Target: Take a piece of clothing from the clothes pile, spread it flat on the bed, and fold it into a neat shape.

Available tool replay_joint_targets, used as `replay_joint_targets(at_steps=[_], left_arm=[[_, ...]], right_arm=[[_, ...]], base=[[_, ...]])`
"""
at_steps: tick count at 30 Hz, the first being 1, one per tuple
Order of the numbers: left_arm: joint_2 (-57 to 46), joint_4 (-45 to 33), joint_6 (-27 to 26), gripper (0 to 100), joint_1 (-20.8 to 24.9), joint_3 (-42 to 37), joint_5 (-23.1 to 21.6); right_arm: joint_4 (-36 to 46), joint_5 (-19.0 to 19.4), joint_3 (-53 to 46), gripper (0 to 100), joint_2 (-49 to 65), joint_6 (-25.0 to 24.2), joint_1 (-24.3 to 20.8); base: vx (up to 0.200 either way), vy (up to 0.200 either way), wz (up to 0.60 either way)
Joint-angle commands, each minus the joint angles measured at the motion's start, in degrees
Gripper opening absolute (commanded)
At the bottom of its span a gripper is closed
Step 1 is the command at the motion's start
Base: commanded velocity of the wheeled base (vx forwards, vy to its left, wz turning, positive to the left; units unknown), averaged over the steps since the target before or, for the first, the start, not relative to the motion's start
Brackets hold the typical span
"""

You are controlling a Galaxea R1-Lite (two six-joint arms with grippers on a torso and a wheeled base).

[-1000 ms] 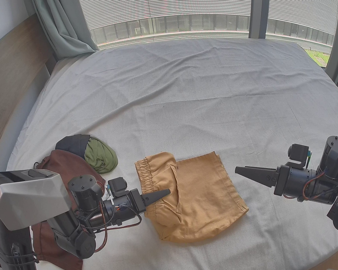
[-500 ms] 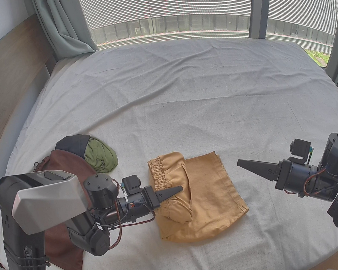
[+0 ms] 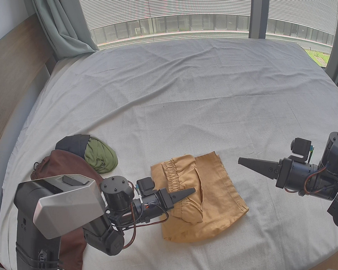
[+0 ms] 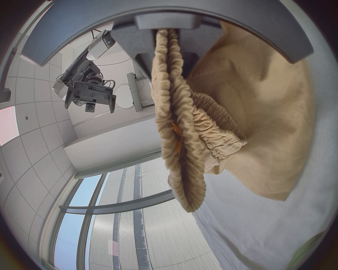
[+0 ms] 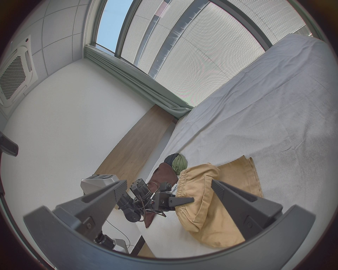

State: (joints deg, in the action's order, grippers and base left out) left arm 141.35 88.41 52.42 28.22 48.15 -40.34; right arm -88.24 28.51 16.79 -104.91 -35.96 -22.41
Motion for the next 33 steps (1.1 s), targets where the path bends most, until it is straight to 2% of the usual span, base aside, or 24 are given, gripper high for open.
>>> replay_joint_targets(at_steps=[1,15,19,20,33], left_arm=[[1.74,0.01,0.05,0,0.78,1.07,0.17],[3.32,-0.16,-0.04,0,0.96,2.82,0.52],[3.41,-0.25,-0.04,0,0.96,3.88,2.19],[3.41,-0.25,-0.04,100,0.96,3.88,2.28],[3.14,-0.08,-0.21,100,0.96,3.97,2.37]], right_arm=[[-0.01,0.05,0.26,100,-0.03,0.01,-0.01],[-0.01,0.05,0.18,100,0.06,0.01,-0.01],[-0.01,0.05,0.18,100,0.06,-0.07,-0.01],[-0.01,0.05,0.18,100,0.06,-0.07,-0.01],[-0.01,0.14,0.00,100,0.23,0.01,-0.01]], base=[[0.000,0.000,0.00],[0.000,0.000,0.00],[0.000,0.000,0.00],[0.000,0.000,0.00],[0.000,0.000,0.00]])
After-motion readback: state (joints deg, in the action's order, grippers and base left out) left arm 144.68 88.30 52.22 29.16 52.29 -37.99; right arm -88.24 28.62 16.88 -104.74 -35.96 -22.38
